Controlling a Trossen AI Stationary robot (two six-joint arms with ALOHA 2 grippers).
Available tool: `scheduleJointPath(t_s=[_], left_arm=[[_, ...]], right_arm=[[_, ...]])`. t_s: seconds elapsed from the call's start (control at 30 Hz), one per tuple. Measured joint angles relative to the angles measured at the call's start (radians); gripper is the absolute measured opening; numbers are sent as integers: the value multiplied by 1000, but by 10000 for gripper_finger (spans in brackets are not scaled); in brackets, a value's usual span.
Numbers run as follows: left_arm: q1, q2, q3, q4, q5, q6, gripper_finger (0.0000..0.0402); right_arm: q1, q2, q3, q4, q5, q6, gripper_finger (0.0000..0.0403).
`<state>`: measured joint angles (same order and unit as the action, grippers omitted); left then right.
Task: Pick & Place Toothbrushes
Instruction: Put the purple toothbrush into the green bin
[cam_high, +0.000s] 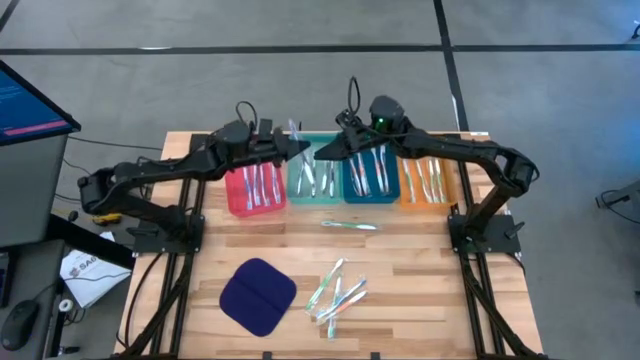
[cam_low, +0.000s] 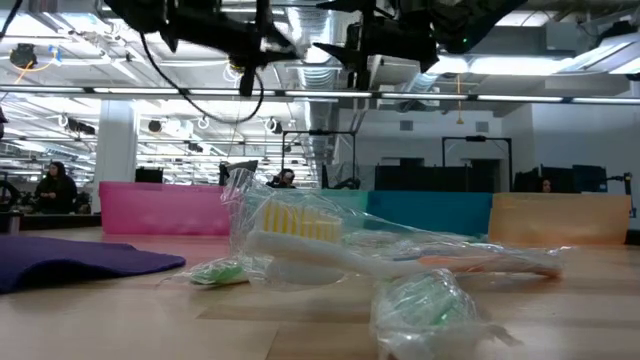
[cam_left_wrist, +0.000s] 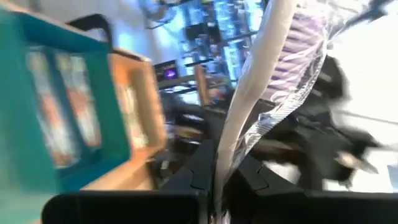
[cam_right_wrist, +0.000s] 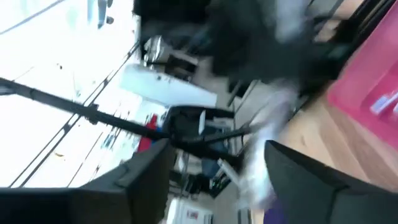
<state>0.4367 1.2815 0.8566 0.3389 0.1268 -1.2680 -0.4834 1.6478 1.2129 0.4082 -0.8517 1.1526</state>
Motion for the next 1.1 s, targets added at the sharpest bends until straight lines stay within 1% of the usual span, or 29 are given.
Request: scheduleJointPath(t_s=[0.13, 0.2, 0.3, 0.4, 0.47, 0.6, 0.67, 0.77, 1.03, 1.1], left_arm=[[78, 77, 20, -33, 94, -22, 10], [96, 137, 63, -112, 131, 5, 10], [117, 246, 175, -314, 146, 101, 10], [136, 353, 307, -480, 156, 192, 10], [144, 422, 389, -547, 157, 226, 10], [159, 554, 502, -596, 180, 241, 10], [162, 606, 524, -614, 194, 242, 10], [162, 656, 524, -616, 205, 241, 10], [154, 716, 525, -632, 201, 211, 10], [146, 718, 525, -647, 184, 194, 10]], right_arm=[[-14, -16, 0, -6, -68, 0, 284], [-16, -39, 0, 0, -69, 0, 290], [-16, -81, 0, 0, -65, -19, 293], [-15, -122, 0, 0, -50, -34, 292], [-15, -150, 0, 1, -32, -34, 292], [0, -189, 0, -4, 16, -35, 292], [11, -203, 0, -4, 39, -36, 292], [29, -213, 0, -2, 58, -38, 292], [90, -203, 0, -7, 68, -37, 292], [106, -202, 0, -7, 72, -37, 292]])
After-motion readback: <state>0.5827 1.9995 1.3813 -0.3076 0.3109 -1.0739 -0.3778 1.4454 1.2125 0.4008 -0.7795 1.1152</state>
